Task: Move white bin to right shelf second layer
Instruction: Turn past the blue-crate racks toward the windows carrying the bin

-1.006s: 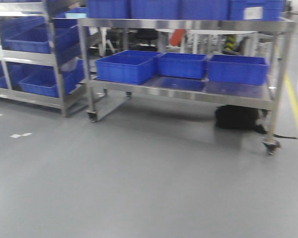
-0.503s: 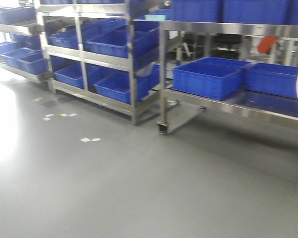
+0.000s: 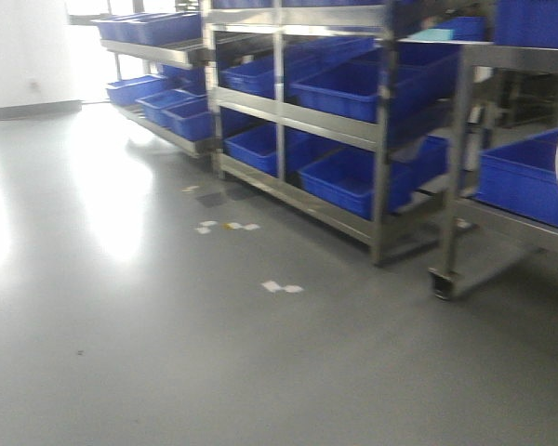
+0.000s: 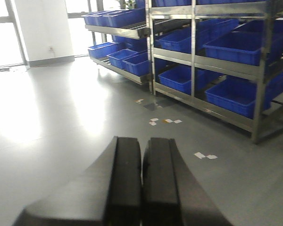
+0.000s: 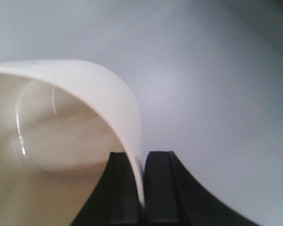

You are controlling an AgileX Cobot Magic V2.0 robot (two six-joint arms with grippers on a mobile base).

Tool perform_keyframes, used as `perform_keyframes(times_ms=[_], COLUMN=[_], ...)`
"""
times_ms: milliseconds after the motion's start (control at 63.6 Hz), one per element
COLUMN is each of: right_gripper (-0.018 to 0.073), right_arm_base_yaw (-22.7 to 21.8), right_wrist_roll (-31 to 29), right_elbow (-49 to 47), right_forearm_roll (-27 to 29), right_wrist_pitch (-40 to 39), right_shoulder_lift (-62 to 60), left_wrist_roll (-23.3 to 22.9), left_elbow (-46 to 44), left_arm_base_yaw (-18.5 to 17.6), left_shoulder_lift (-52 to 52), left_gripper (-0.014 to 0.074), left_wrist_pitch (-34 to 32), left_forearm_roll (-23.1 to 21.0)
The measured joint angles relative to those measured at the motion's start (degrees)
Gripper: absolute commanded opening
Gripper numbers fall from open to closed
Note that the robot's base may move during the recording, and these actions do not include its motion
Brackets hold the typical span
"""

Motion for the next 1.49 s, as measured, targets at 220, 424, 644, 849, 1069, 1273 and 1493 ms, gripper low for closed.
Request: perform_keyframes(times_ms=[220,424,644,849,1069,1273,1493], right_gripper=[0.0048,0.0048,0.0048,0.0048,0.0048,0.0048,0.0048], right_arm_base_yaw=[0.0,0.0,0.0,0.0,0.0,0.0,0.0], right_wrist_roll=[0.0,0.0,0.0,0.0,0.0,0.0,0.0], right_elbow=[0.0,0.0,0.0,0.0,0.0,0.0,0.0], right_forearm_roll=[0.0,0.0,0.0,0.0,0.0,0.0,0.0], right_wrist_pitch=[0.0,0.0,0.0,0.0,0.0,0.0,0.0], right_shoulder_lift=[0.0,0.0,0.0,0.0,0.0,0.0,0.0], left_wrist_roll=[0.0,0.0,0.0,0.0,0.0,0.0,0.0], left_elbow=[0.0,0.0,0.0,0.0,0.0,0.0,0.0], left_arm_base_yaw=[0.0,0.0,0.0,0.0,0.0,0.0,0.0], left_shoulder_lift=[0.0,0.0,0.0,0.0,0.0,0.0,0.0], left_gripper=[0.0085,0.0085,0.0085,0.0085,0.0085,0.0085,0.0085], left_wrist_pitch=[0.0,0.0,0.0,0.0,0.0,0.0,0.0], left_forearm_roll=[0.0,0.0,0.0,0.0,0.0,0.0,0.0])
